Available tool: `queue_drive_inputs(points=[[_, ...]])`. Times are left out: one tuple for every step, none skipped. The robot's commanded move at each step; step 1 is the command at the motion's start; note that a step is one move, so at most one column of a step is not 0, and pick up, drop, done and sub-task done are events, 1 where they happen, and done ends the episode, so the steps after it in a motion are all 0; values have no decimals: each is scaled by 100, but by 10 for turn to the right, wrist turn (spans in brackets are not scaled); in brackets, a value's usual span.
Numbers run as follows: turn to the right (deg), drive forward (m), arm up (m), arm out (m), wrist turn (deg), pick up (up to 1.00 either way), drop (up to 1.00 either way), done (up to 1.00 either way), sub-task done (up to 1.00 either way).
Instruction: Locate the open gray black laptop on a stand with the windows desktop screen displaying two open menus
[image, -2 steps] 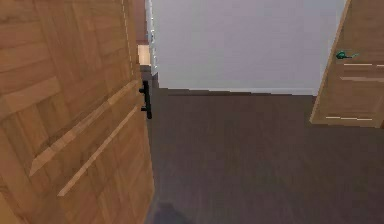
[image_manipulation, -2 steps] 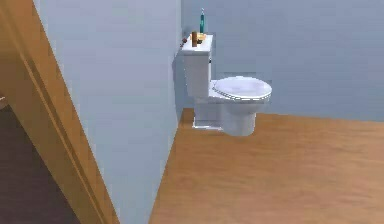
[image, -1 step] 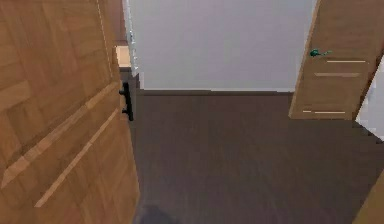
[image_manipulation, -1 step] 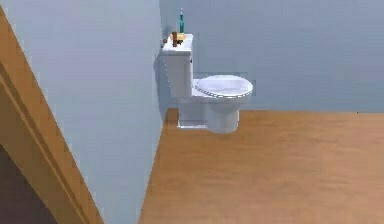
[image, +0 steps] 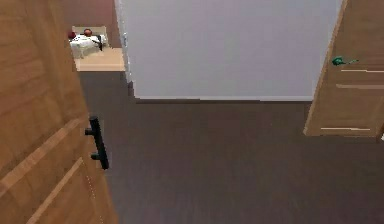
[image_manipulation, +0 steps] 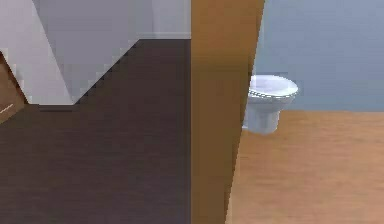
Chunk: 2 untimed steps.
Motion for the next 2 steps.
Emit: queue_drive_inputs(points=[[180,0,0,0,0,0,0,0,0],[0,100,0,0,0,0,0,0,0]])
